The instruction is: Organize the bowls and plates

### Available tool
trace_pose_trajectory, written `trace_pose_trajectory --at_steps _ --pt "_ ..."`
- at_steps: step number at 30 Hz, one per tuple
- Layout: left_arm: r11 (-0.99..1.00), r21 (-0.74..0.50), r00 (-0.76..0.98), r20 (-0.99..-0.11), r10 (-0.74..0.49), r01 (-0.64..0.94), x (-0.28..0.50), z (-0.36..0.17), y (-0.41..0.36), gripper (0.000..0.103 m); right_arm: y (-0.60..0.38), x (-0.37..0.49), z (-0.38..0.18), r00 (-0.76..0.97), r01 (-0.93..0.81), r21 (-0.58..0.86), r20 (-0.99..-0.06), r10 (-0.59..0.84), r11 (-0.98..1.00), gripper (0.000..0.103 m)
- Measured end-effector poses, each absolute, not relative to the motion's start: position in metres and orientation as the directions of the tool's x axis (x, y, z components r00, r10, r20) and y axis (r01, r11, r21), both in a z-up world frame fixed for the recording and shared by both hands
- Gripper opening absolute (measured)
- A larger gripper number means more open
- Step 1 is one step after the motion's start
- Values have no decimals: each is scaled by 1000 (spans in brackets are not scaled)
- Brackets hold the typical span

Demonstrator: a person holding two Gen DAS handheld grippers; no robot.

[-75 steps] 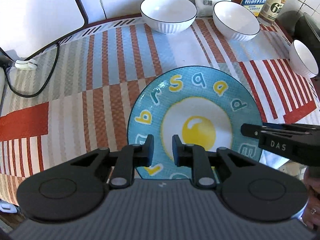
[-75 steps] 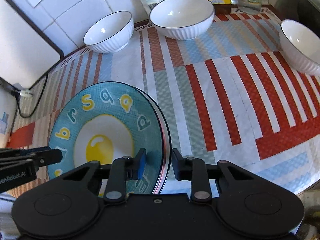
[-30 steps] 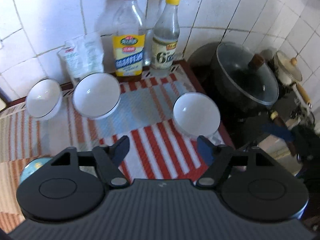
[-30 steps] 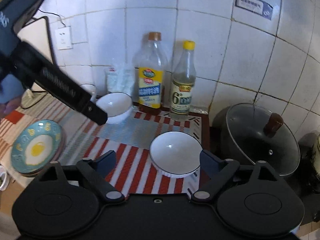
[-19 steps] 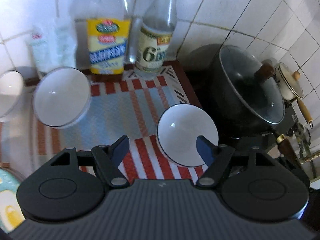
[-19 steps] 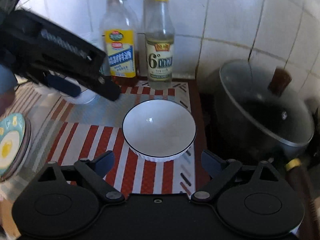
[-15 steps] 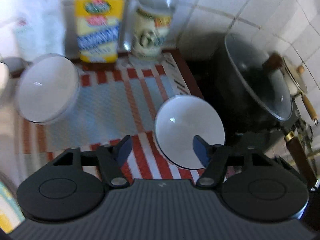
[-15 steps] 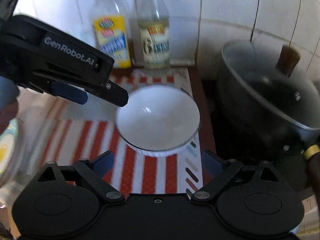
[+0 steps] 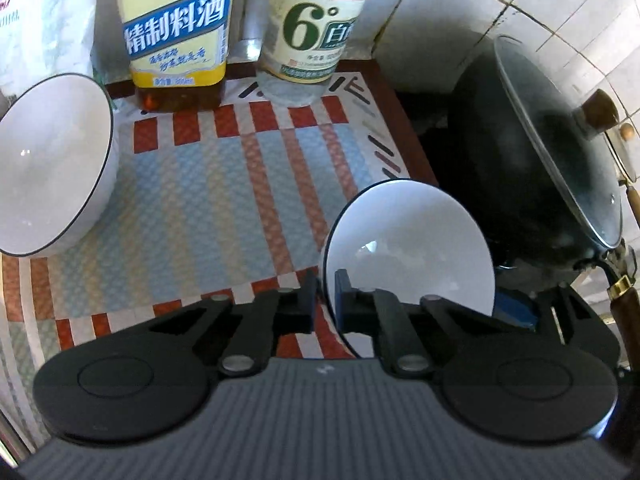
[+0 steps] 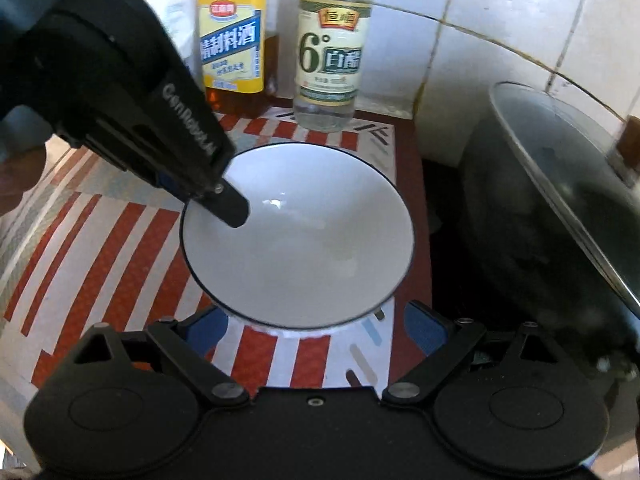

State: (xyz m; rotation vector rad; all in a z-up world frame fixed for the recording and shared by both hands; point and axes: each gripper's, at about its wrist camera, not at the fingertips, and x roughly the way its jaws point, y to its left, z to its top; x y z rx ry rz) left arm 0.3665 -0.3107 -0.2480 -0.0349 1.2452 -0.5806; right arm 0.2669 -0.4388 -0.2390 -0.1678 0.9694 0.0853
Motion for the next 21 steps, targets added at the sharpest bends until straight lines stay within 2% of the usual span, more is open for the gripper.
trace_pose_trajectory --at_steps 2,3,16,21 --pt "851 -340 191 -877 -440 402 368 -248 -310 7 -439 271 -243 562 -158 -98 -827 8 983 95" --pt "851 -334 193 -878 -437 406 367 -248 -311 7 -437 272 -244 566 -167 -99 -824 13 981 90" --pt "841 -240 240 -888 -392 485 344 -227 -312 8 -432 257 -234 593 -187 -46 -801 75 981 90" --pt "850 -256 249 -882 -400 460 331 -207 -294 8 -423 247 -215 603 -247 -52 -790 112 968 90"
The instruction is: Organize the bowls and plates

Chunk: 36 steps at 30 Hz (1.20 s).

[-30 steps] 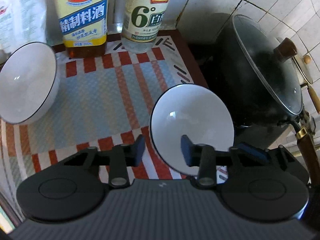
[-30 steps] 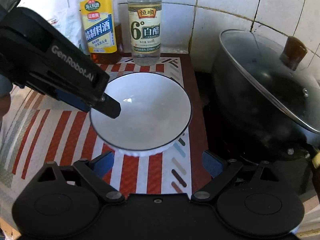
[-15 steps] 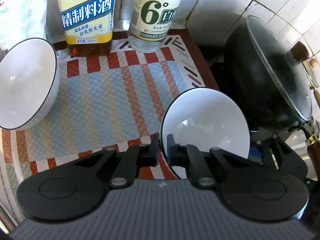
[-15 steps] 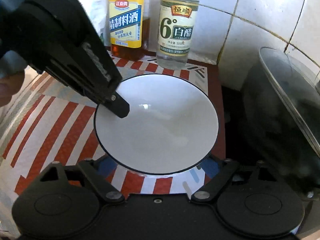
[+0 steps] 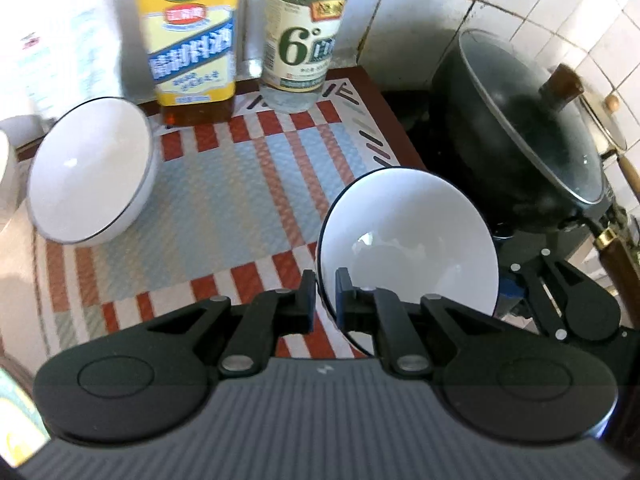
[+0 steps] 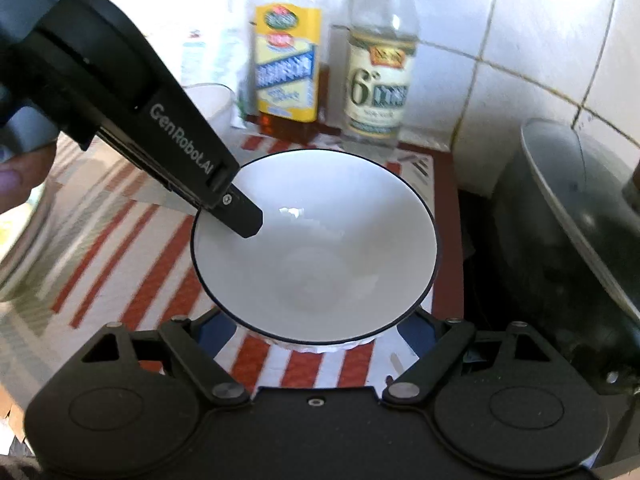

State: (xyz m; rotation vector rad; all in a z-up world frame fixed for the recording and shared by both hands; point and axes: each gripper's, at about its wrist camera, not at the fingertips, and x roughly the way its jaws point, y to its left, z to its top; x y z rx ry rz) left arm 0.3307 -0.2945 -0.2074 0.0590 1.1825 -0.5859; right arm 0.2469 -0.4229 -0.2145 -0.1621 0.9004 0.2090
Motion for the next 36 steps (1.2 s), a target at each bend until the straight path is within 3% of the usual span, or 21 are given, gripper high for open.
trace_pose_trajectory --at_steps 13,36 --pt "902 -215 294 -895 -336 375 268 -186 -234 8 -375 197 -188 604 -347 -33 -773 196 937 90" --pt "958 -232 284 -919 -273 170 239 -248 -174 7 -313 191 -244 503 -509 -19 -818 279 861 90"
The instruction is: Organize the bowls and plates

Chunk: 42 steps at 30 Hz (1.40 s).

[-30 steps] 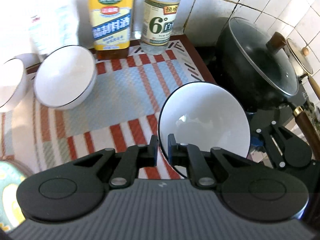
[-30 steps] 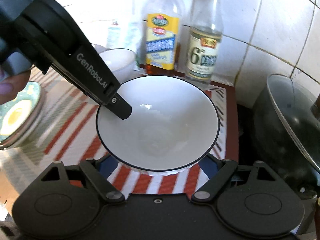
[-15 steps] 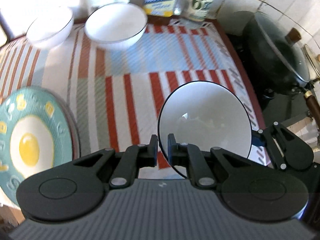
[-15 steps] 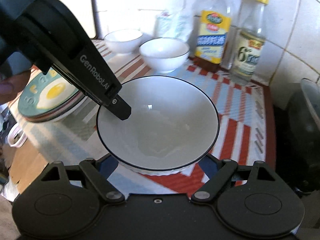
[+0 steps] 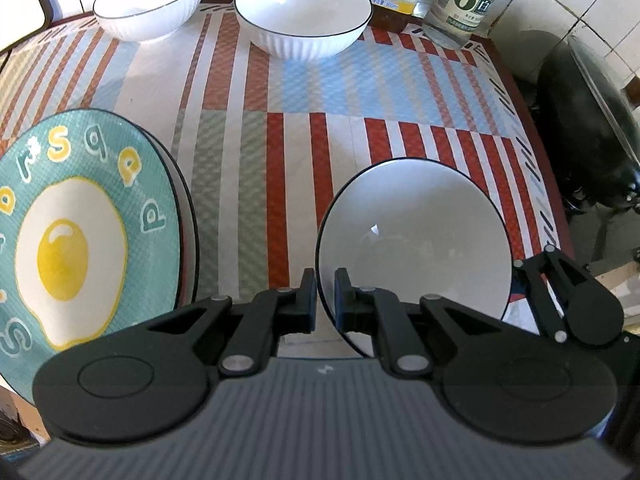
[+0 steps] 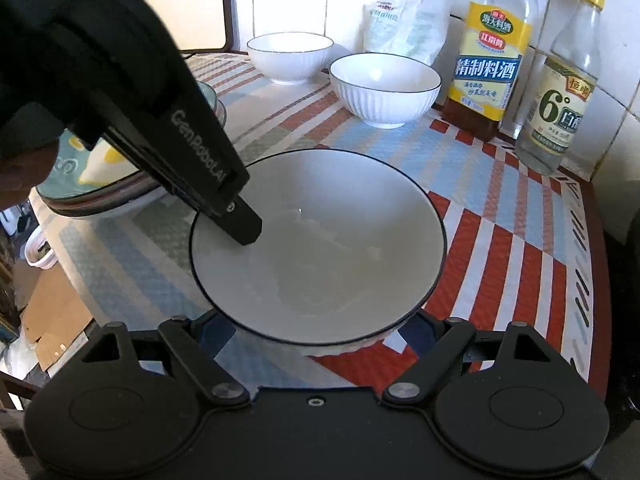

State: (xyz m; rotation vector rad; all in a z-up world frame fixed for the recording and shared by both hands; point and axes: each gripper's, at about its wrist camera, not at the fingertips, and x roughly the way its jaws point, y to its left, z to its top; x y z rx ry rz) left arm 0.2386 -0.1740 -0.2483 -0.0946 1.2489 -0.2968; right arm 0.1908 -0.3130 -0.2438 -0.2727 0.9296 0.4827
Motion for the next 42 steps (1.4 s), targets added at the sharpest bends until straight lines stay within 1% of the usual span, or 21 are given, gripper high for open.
trace_pose_trajectory --at_steps 4,7,9,11,15,19,21,24,33,35,38,42 --pt "957 -252 268 -921 -282 141 240 -250 -174 8 -312 194 -245 486 -504 -19 -833 265 864 89" --pt "958 -260 252 -925 -284 125 241 -249 -172 14 -312 197 -241 442 -506 -8 -861 252 862 92" --pt "960 -248 244 -930 -274 133 239 -247 -171 24 -316 196 -237 408 -522 20 -872 270 853 92" --pt "960 -248 246 -930 -274 130 236 -241 -166 27 -323 193 -233 405 -502 35 -873 271 864 92" --pt "951 -272 259 -917 -303 149 231 -223 -158 31 -343 189 -213 412 -444 113 -855 314 889 92" --pt "945 -280 293 -901 -319 168 228 -199 -148 33 -358 187 -190 407 -435 172 -838 364 884 92" --pt "945 -271 310 -897 -317 183 227 -190 -144 37 -362 187 -179 412 -433 197 -825 388 879 92" --pt "957 -215 335 -902 -272 196 227 -179 -140 38 -369 192 -159 413 -424 252 -801 433 870 92" --pt "955 -187 392 -880 -267 230 231 -138 -119 40 -363 215 -112 489 -444 220 -753 441 869 92" --pt "954 -196 400 -874 -275 228 235 -130 -112 40 -361 223 -104 501 -431 227 -745 441 873 92" --pt "945 -247 402 -859 -317 216 248 -119 -100 41 -360 236 -92 513 -402 275 -722 464 873 92" --pt "940 -245 437 -837 -330 239 267 -107 -86 41 -354 257 -77 555 -340 289 -706 439 895 92"
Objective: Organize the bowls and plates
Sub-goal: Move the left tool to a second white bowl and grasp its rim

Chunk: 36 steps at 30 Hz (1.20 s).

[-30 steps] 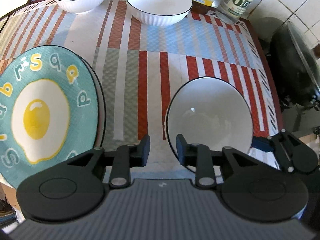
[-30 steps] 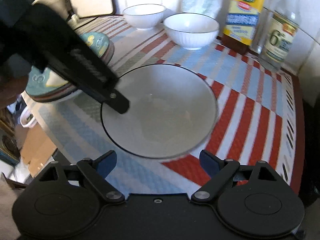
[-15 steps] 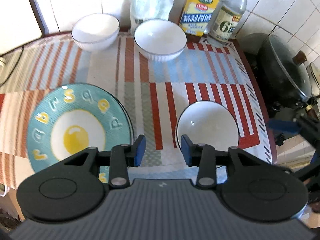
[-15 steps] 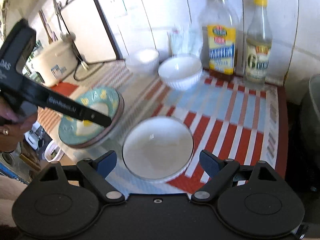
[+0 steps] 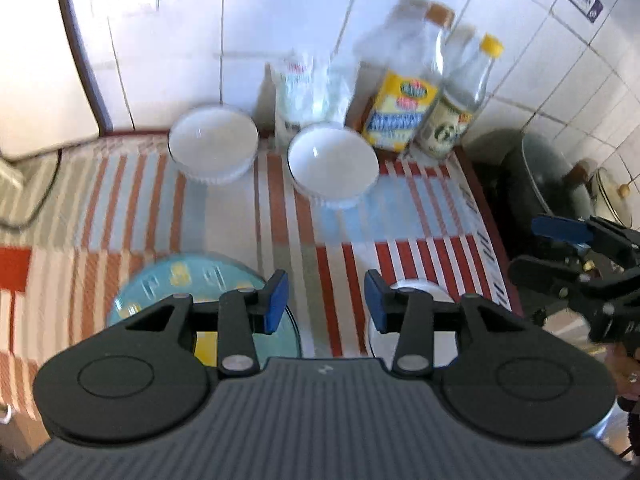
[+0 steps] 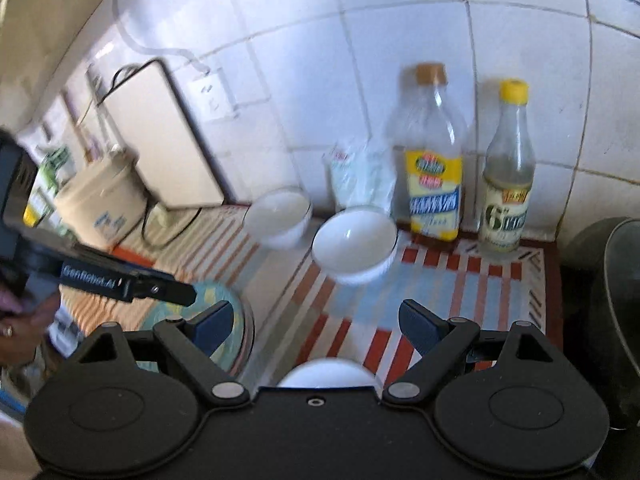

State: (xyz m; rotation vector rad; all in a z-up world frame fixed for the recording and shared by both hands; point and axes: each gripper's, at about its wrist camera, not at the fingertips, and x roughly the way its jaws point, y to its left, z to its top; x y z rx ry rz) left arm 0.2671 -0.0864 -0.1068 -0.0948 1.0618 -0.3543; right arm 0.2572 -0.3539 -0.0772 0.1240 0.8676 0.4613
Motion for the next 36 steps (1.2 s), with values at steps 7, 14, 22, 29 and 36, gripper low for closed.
trace_pose_trajectory --at_steps 7,14,22,29,36 --pt "928 -274 425 -830 -361 253 318 -114 -68 41 -337 296 -75 599 -223 342 -690 406 913 92" --pt "924 -297 405 -834 -374 242 366 -146 -80 41 -324 337 -107 597 -86 349 -732 329 933 89" --pt "910 -254 434 -815 -384 327 392 -181 -116 41 -340 380 -162 487 149 419 -820 302 896 87" --pt "924 -218 403 -851 -338 315 413 -217 -145 41 -349 400 -207 459 222 422 -841 287 879 86" --pt "948 -103 410 -884 -225 300 424 -235 -156 41 -356 410 -235 443 298 450 -846 295 842 77"
